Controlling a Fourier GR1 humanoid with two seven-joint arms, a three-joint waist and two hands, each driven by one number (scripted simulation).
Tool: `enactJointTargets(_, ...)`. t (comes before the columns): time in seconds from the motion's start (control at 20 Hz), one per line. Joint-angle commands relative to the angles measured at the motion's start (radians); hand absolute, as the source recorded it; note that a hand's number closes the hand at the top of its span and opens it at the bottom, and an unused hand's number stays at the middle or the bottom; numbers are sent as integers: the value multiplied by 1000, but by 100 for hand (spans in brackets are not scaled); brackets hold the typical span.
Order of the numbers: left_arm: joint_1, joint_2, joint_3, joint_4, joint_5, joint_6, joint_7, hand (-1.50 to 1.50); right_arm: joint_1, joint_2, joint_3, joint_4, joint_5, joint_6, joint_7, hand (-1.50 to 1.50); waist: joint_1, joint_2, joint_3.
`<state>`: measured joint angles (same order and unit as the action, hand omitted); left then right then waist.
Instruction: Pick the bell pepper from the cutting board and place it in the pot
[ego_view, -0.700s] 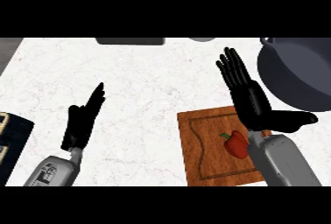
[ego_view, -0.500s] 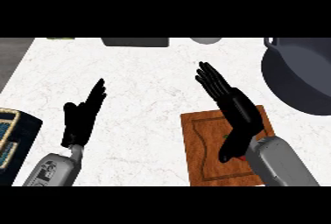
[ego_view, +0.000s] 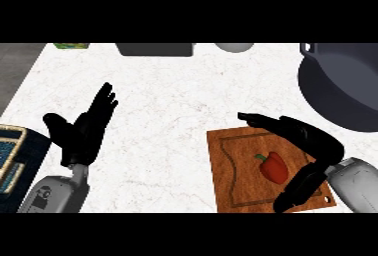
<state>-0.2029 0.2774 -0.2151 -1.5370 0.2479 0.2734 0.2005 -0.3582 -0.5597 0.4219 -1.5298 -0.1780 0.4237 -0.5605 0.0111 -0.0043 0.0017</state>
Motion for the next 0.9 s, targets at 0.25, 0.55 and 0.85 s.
enactJointTargets(0.25, -7, 25, 35, -70, 29, -20, 51, 0, -33, -393, -170, 71, 191, 132, -375, -150, -5, 5, 0)
enactJointTargets(0.55, 66, 24, 19, -144, 10, -6, 75, 0, -102, -523, -131, -9, 283, 139, -315, -150, 4, 1, -2)
enactJointTargets(0.85, 70, -6, 7, -169, -24, 28, 98, 0, -98, -590, -74, -103, 355, 159, -188, -150, -7, 1, -2)
